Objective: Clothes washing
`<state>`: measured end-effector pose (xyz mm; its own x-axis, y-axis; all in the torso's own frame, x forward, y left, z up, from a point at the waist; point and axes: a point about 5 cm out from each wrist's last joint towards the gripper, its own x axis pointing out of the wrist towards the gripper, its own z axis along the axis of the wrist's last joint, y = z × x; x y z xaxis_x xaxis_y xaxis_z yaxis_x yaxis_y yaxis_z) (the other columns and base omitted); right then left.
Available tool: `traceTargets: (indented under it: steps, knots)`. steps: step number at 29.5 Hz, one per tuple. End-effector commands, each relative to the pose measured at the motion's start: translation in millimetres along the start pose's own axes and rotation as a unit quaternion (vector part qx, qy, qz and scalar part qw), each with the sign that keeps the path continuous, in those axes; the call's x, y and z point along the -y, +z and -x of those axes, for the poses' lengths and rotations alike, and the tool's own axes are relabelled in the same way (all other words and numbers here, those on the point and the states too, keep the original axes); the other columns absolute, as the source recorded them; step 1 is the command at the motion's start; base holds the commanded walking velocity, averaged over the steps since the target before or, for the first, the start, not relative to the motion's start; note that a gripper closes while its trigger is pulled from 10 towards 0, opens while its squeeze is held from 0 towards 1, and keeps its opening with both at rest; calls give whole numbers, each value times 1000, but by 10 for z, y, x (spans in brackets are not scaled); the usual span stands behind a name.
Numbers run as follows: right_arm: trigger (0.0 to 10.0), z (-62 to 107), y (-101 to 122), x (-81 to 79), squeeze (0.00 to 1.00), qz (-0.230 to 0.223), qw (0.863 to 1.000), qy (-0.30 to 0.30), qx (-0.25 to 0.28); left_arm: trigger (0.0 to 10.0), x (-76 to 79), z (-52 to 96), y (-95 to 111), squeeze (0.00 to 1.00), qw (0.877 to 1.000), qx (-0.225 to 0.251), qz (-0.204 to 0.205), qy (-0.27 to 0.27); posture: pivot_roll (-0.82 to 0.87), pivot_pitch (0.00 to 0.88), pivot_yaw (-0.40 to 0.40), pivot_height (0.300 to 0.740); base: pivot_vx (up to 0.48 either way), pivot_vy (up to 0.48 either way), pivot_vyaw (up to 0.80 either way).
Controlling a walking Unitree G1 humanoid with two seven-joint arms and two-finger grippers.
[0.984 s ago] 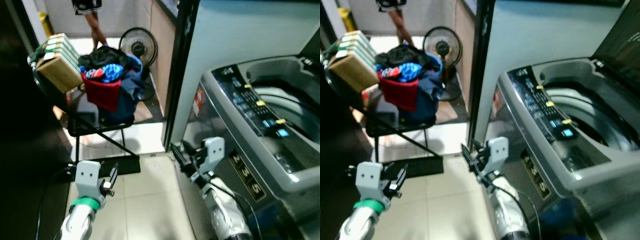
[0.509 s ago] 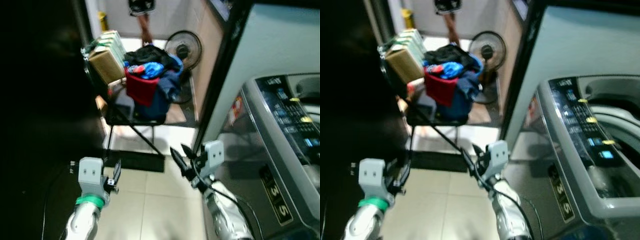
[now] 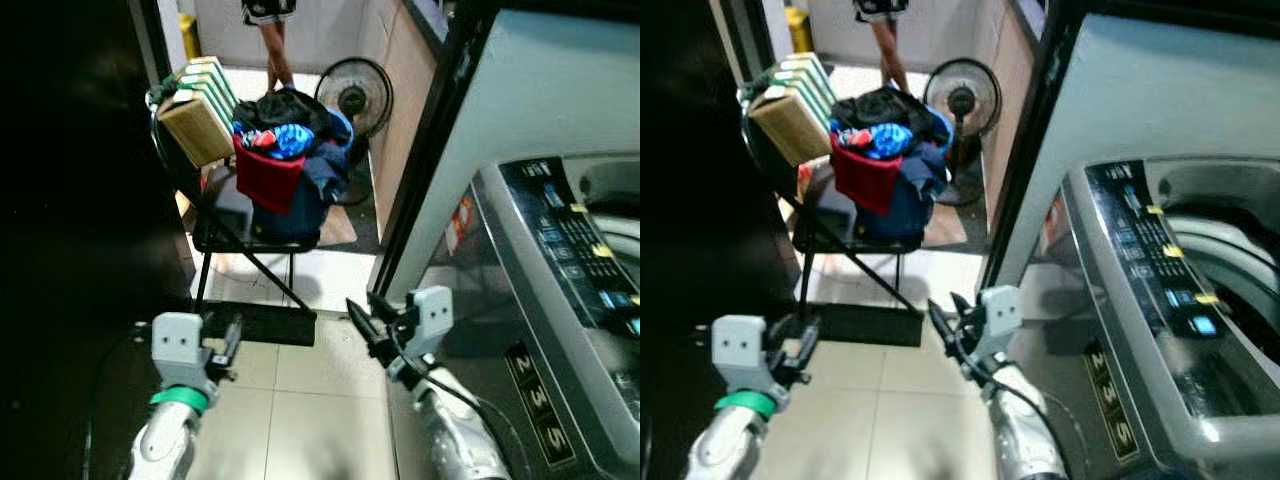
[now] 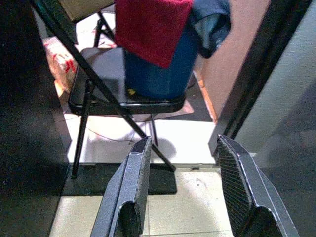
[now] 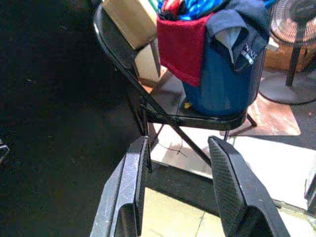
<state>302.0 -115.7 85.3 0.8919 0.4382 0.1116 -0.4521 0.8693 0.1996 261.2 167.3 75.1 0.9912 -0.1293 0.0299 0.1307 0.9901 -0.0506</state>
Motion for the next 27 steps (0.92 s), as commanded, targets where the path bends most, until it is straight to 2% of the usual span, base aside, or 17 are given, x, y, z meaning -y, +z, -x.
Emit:
traceTargets:
  steps: [1, 8, 15, 27]
  knots:
    - [10000, 23, -77, 34, 0, 5, 1000, -15, -22, 10000, -40, 41, -71, 0, 1000, -16, 6, 13, 70, 0, -38, 740, 398, 0, 0]
    - [10000, 19, -132, 77, 0, 6, 999, -28, -39, 10000, -76, 65, -121, 0, 999, -26, 6, 23, 77, 0, -44, 740, 398, 0, 0]
    - [10000, -30, -75, 21, 0, 19, 999, -20, -24, 10000, -79, 10, -56, 0, 1000, -17, 8, 22, 77, 0, -30, 740, 398, 0, 0]
    - [10000, -54, 5, 23, 0, 21, 1000, -18, 7, 10000, -64, -19, -15, 0, 1000, -10, 1, 10, 78, 0, -17, 740, 397, 0, 767]
